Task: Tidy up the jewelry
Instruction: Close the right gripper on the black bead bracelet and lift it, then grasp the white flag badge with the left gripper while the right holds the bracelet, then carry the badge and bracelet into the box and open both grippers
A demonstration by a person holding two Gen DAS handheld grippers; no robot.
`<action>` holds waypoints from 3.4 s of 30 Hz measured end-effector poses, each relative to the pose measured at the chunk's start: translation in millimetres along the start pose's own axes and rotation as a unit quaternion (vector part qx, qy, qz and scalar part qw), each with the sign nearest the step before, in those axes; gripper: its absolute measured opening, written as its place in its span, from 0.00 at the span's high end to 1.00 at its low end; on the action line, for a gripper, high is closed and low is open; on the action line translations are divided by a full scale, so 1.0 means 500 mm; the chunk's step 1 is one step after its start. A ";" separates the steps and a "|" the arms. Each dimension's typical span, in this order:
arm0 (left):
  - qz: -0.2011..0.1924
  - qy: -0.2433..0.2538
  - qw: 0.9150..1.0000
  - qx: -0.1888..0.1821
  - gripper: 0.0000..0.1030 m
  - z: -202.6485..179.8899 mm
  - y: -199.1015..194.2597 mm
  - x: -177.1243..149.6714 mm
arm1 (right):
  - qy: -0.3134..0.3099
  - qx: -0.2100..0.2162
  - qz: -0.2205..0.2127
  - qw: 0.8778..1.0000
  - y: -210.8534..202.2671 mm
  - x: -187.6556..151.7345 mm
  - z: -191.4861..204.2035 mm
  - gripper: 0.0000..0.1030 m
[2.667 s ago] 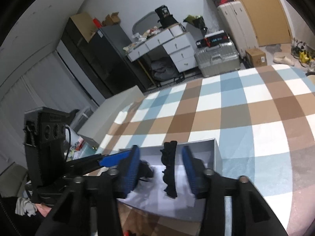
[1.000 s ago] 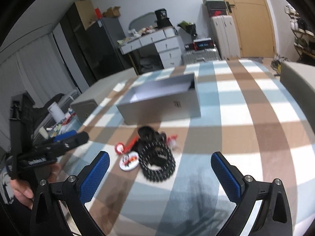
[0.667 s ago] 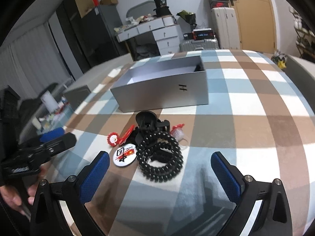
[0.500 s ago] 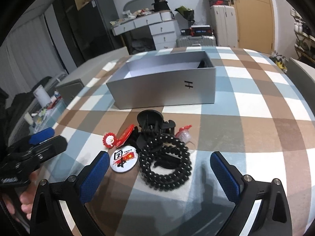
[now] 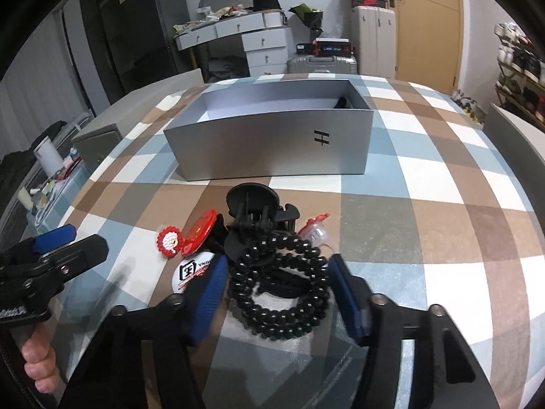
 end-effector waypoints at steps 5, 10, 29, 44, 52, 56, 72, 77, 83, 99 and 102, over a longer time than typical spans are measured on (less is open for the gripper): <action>0.002 0.008 1.000 0.001 0.03 -0.010 0.002 0.004 | 0.012 0.011 -0.007 1.000 -0.008 0.000 -0.003 0.51; 0.005 0.018 1.000 0.000 0.03 -0.020 0.003 0.004 | 0.022 0.015 -0.023 0.999 -0.022 0.004 -0.004 0.52; 0.024 0.080 0.995 -0.061 0.03 -0.105 0.008 -0.021 | 0.098 0.107 -0.091 0.985 -0.101 0.035 -0.051 0.55; 0.063 0.121 0.987 -0.085 0.04 -0.168 0.056 -0.030 | 0.138 0.122 -0.110 0.977 -0.127 0.039 -0.095 0.55; 0.080 0.172 0.976 -0.110 0.27 -0.188 0.059 -0.040 | 0.142 0.125 -0.114 0.975 -0.134 0.038 -0.102 0.55; 0.079 0.197 0.970 -0.122 0.42 -0.180 0.056 -0.036 | 0.145 0.125 -0.116 0.975 -0.135 0.037 -0.107 0.54; 0.080 0.219 0.961 -0.152 0.68 -0.179 0.041 -0.045 | 0.145 0.120 -0.115 0.975 -0.140 0.040 -0.107 0.53; 0.077 0.215 0.960 -0.163 0.66 -0.191 0.048 -0.036 | 0.140 0.120 -0.115 0.976 -0.141 0.042 -0.102 0.53; 0.075 0.250 0.953 -0.157 0.48 -0.213 0.066 -0.039 | 0.142 0.120 -0.113 0.976 -0.139 0.040 -0.105 0.53; 0.059 0.255 0.952 -0.158 0.64 -0.208 0.036 -0.039 | 0.136 0.118 -0.113 0.977 -0.144 0.044 -0.100 0.53; 0.040 0.247 0.956 -0.150 0.64 -0.201 0.013 -0.023 | 0.132 0.119 -0.115 0.977 -0.148 0.051 -0.095 0.53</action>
Point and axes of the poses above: each gripper's, at about its wrist camera, not at the fingertips, and y roughly the way its jaws point, z to its left, x to its top, the point moved 5 cm from there along y, roughly the way its jaws point, and after that the axes turned 15 degrees about -z, right-handed, at the moved point
